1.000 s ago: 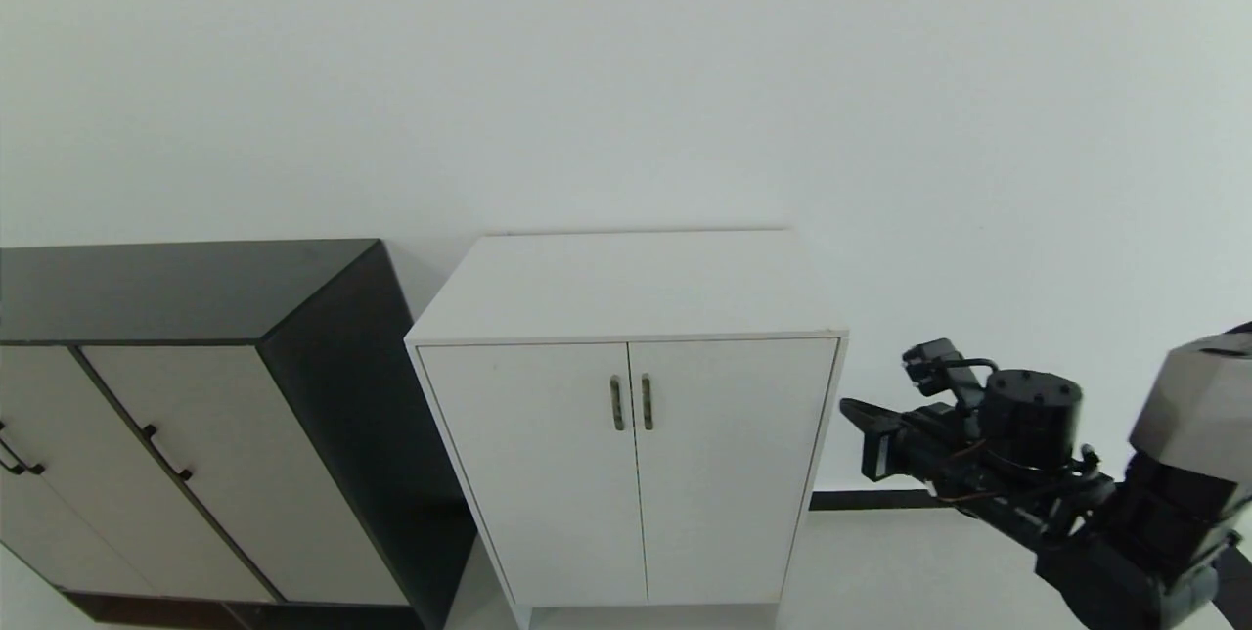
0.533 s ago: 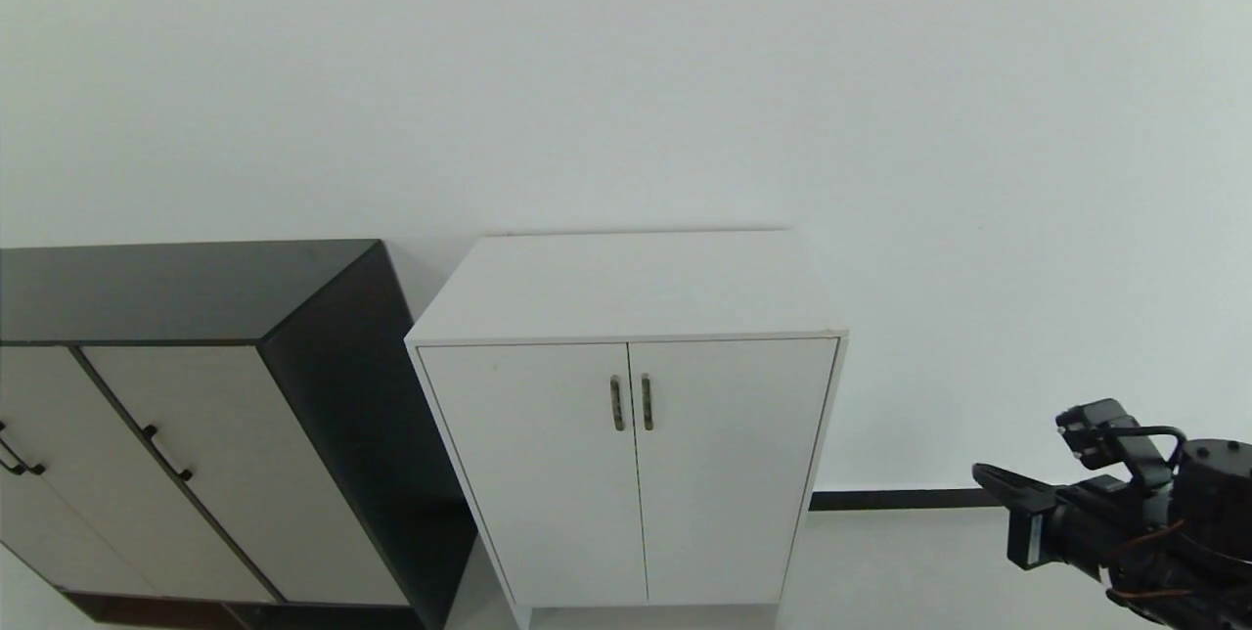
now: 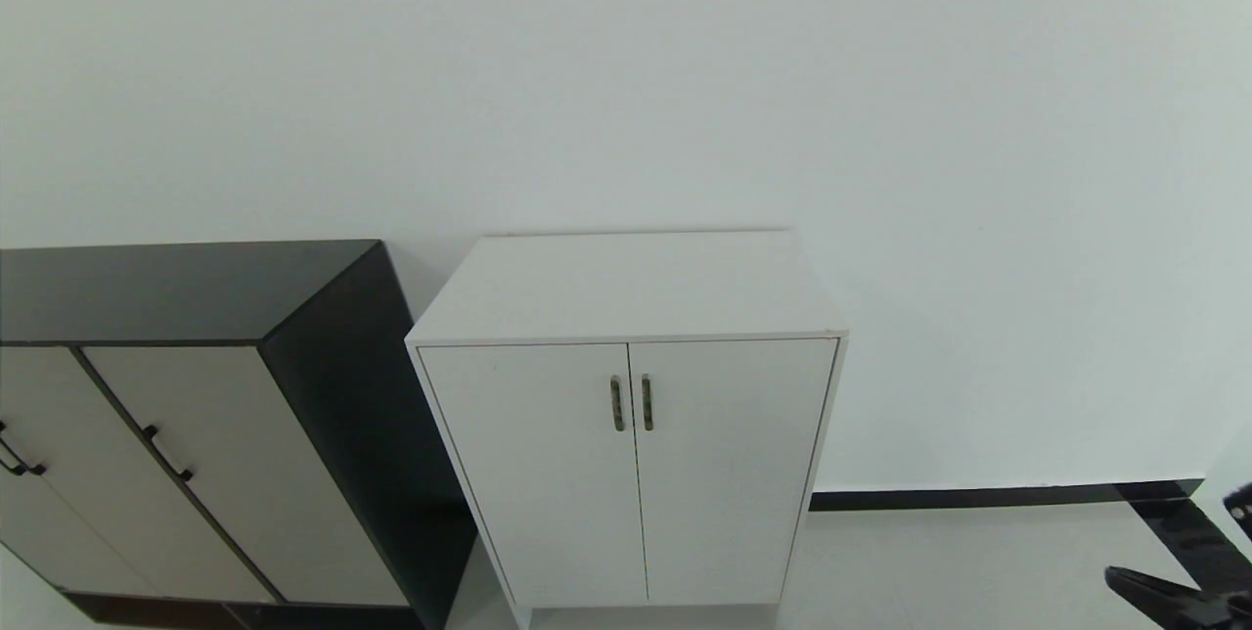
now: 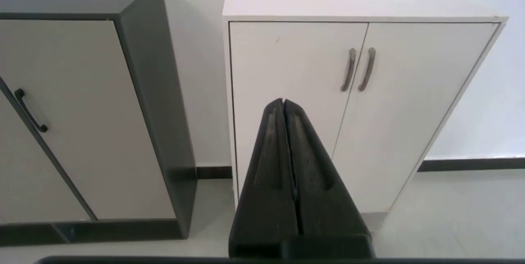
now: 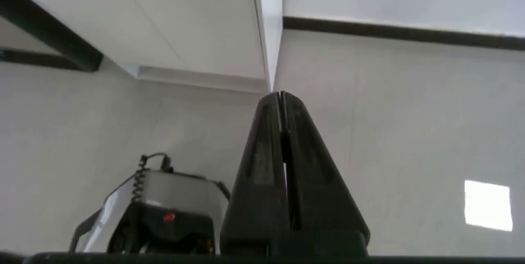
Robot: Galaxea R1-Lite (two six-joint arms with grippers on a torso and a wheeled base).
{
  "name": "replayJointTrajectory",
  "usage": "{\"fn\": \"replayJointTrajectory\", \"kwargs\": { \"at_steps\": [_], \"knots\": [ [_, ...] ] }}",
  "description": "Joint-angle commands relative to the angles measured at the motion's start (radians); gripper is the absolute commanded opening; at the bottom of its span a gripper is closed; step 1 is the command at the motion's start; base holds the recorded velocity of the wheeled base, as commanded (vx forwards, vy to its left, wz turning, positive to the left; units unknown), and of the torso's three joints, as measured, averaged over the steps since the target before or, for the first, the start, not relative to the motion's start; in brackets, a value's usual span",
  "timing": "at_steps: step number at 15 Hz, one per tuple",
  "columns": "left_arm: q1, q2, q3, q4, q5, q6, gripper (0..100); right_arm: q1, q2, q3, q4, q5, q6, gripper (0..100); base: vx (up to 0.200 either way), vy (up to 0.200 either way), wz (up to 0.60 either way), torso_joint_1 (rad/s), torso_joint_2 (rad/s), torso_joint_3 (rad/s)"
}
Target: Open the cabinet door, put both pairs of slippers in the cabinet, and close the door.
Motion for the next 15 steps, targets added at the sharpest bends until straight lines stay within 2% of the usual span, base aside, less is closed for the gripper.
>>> {"fn": "replayJointTrajectory", "kwargs": {
  "at_steps": [1, 6, 8, 13, 15],
  "knots": [
    [0.0, 0.0, 0.0, 0.0, 0.0, 0.0, 0, -0.014, -0.454, 0.0, 0.338, -0.001, 0.061, 0, 0.0, 0.0, 0.0, 0.0, 0.0, 0.0],
    [0.0, 0.0, 0.0, 0.0, 0.0, 0.0, 0, -0.012, -0.721, -0.002, 0.607, -0.001, 0.101, 0, 0.0, 0.0, 0.0, 0.0, 0.0, 0.0],
    [0.001, 0.0, 0.0, 0.0, 0.0, 0.0, 0, -0.012, -0.787, -0.002, 0.604, -0.004, 0.092, 0, 0.0, 0.0, 0.0, 0.0, 0.0, 0.0],
    [0.001, 0.0, 0.0, 0.0, 0.0, 0.0, 0, -0.017, -1.043, -0.002, 0.615, 0.002, -0.09, 0, 0.0, 0.0, 0.0, 0.0, 0.0, 0.0],
    [0.0, 0.0, 0.0, 0.0, 0.0, 0.0, 0, -0.034, -1.048, -0.002, 0.63, 0.004, -0.103, 0, 0.0, 0.0, 0.0, 0.0, 0.0, 0.0]
  ]
}}
